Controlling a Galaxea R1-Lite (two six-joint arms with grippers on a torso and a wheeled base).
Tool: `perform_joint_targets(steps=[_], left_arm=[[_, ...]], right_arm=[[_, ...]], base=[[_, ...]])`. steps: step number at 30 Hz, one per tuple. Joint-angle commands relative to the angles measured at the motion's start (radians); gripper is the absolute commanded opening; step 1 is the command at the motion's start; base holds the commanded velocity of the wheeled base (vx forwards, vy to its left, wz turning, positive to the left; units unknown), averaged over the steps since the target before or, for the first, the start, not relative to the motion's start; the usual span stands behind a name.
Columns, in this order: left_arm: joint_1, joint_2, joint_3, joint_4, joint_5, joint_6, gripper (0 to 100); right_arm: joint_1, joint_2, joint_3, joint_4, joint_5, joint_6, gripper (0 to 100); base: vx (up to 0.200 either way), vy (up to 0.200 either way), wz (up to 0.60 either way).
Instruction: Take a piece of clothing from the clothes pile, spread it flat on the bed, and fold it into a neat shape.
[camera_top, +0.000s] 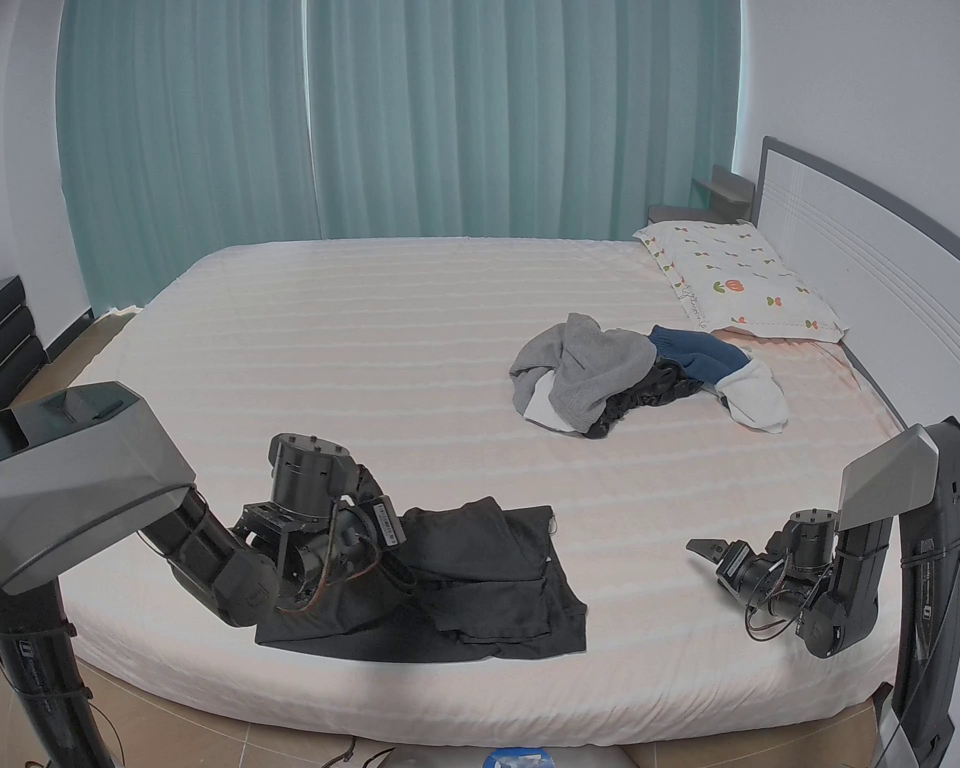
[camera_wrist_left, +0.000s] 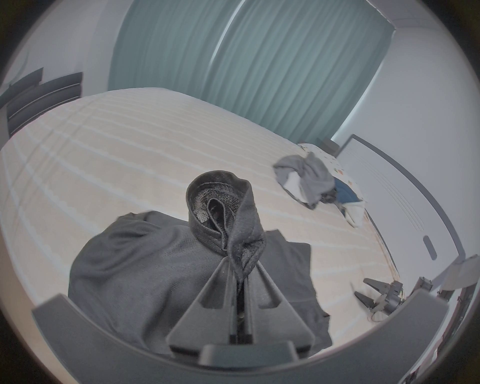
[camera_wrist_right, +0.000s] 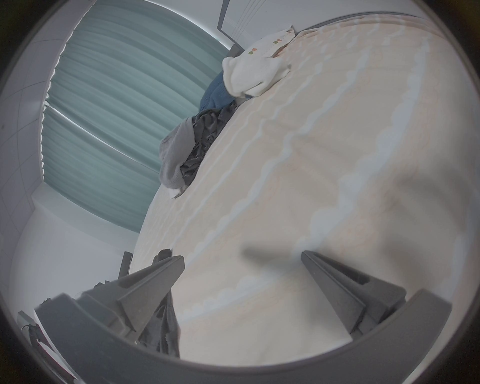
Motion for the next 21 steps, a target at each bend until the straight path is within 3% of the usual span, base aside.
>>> perform_joint_targets(steps=[1,5,18,19,21], left_arm=[[-0.060,0.010,-0.038,0.006,0.002,-0.001,0],[-0.099,0.036,-0.101,0.049,0.004,-0.001,0],[-0.131,0.116,-0.167,0.049,0.004,-0.022,0],[-0.131,0.116,-0.172,0.051,0.002,-0.034,100],[-0.135,0.118,-0.184,0.056,0.001,-0.053,100]], right_arm=[[0.001,0.002,0.000,0.001,0.000,0.000,100],[0.001,0.004,0.002,-0.001,0.000,-0.003,100],[0.001,0.004,0.002,0.001,0.000,-0.007,100],[0.001,0.004,0.002,0.001,0.000,-0.007,100],[0.001,0.004,0.002,0.001,0.000,-0.007,100]], base=[[0.000,-0.200,0.00],[0.000,-0.200,0.00],[0.000,0.000,0.00],[0.000,0.000,0.00],[0.000,0.000,0.00]])
